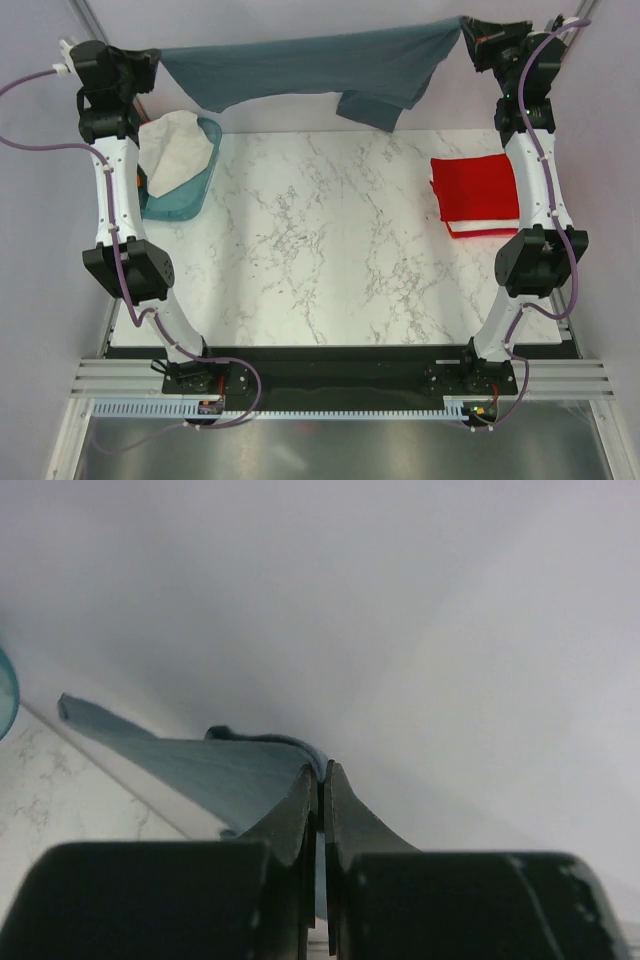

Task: Fold and stack the t-shirts
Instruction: Fold the tshirt

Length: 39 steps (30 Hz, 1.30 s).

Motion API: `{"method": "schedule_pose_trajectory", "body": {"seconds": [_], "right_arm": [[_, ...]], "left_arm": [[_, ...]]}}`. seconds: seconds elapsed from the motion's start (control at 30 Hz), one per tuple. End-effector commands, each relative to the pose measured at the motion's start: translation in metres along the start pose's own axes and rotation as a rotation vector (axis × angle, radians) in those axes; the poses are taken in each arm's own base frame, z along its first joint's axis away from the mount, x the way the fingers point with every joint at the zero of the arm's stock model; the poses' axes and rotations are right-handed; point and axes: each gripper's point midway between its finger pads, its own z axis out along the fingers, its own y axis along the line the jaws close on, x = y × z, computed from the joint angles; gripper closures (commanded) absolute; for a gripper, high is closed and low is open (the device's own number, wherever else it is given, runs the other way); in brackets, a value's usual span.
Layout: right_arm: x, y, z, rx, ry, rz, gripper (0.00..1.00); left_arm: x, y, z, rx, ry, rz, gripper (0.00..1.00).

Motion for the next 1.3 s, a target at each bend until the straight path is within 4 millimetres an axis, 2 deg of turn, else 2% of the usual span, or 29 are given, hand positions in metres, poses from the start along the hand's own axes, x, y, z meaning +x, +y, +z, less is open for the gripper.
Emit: {"method": "schedule_pose_trajectory", "body": {"seconds": [0.0, 0.03, 0.07, 0.1, 0.13, 0.17, 0.2, 0.23, 0.27, 0.3, 0.33, 0.37, 0.43, 0.47, 0.5, 0.53, 0.67, 0.7, 0.77, 0.8, 0.9, 0.93, 1.1, 1.13, 1.27], "right_arm": [[0.010, -0.031, -0.005, -0.017, 0.079, 0.043, 1.00], [0.015, -0.045, -0.008, 0.008, 0.098, 0.043, 1.00], [0.026, -0.077, -0.018, 0.075, 0.119, 0.054, 1.00], [0.031, -0.088, -0.024, 0.081, 0.130, 0.049, 1.00], [0.043, -0.123, -0.041, 0.151, 0.147, 0.058, 1.00], [0.047, -0.138, -0.050, 0.180, 0.149, 0.058, 1.00], [0.050, -0.150, -0.058, 0.193, 0.150, 0.056, 1.00], [0.060, -0.181, -0.077, 0.258, 0.163, 0.070, 1.00], [0.063, -0.192, -0.086, 0.279, 0.166, 0.072, 1.00], [0.066, -0.202, -0.093, 0.292, 0.170, 0.069, 1.00], [0.073, -0.222, -0.108, 0.338, 0.181, 0.062, 1.00], [0.076, -0.231, -0.115, 0.360, 0.183, 0.053, 1.00], [0.084, -0.259, -0.135, 0.427, 0.192, 0.050, 1.00], [0.086, -0.267, -0.141, 0.445, 0.198, 0.038, 1.00], [0.089, -0.274, -0.147, 0.458, 0.201, 0.037, 1.00], [0.096, -0.290, -0.159, 0.495, 0.212, 0.046, 1.00], [0.108, -0.318, -0.188, 0.560, 0.229, 0.044, 1.00], [0.109, -0.320, -0.192, 0.558, 0.228, 0.040, 1.00], [0.114, -0.329, -0.204, 0.587, 0.241, 0.035, 1.00], [0.115, -0.330, -0.208, 0.593, 0.250, 0.022, 1.00], [0.117, -0.333, -0.219, 0.623, 0.248, -0.003, 1.00], [0.118, -0.333, -0.225, 0.631, 0.243, -0.005, 1.00], [0.115, -0.340, -0.250, 0.697, 0.202, -0.027, 1.00], [0.115, -0.340, -0.257, 0.706, 0.198, -0.038, 1.00], [0.115, -0.355, -0.290, 0.821, 0.186, -0.070, 1.00]], "left_arm": [[0.014, 0.045, 0.019, -0.029, 0.047, -0.012, 0.98], [0.017, 0.049, 0.014, -0.026, 0.052, -0.007, 0.98], [0.024, 0.060, 0.014, -0.039, 0.068, -0.005, 0.98], [0.039, 0.088, 0.015, -0.069, 0.098, -0.006, 0.98], [0.042, 0.092, 0.007, -0.067, 0.100, -0.008, 0.98], [0.060, 0.133, 0.004, -0.136, 0.134, -0.019, 0.98], [0.064, 0.139, 0.001, -0.121, 0.131, -0.021, 0.98], [0.069, 0.144, -0.008, -0.120, 0.138, -0.023, 0.98], [0.088, 0.182, -0.017, -0.193, 0.176, -0.035, 0.98], [0.095, 0.194, -0.021, -0.204, 0.186, -0.028, 0.98], [0.099, 0.200, -0.025, -0.197, 0.186, -0.027, 0.98], [0.114, 0.227, -0.037, -0.244, 0.211, -0.036, 0.98], [0.123, 0.238, -0.044, -0.239, 0.221, -0.045, 0.98], [0.134, 0.255, -0.051, -0.265, 0.243, -0.053, 0.98], [0.141, 0.260, -0.054, -0.269, 0.261, -0.045, 0.98], [0.146, 0.264, -0.056, -0.275, 0.272, -0.038, 0.98], [0.165, 0.287, -0.075, -0.312, 0.305, -0.011, 0.98], [0.165, 0.282, -0.080, -0.300, 0.298, -0.004, 0.98], [0.165, 0.292, -0.088, -0.319, 0.286, 0.017, 0.98], [0.162, 0.285, -0.092, -0.305, 0.276, 0.028, 0.98], [0.163, 0.294, -0.105, -0.357, 0.274, 0.031, 0.98], [0.160, 0.291, -0.109, -0.352, 0.267, 0.032, 0.98], [0.163, 0.315, -0.139, -0.427, 0.235, 0.013, 0.98], [0.167, 0.329, -0.150, -0.467, 0.236, 0.008, 0.98], [0.171, 0.355, -0.175, -0.565, 0.229, 0.017, 0.98]]}}
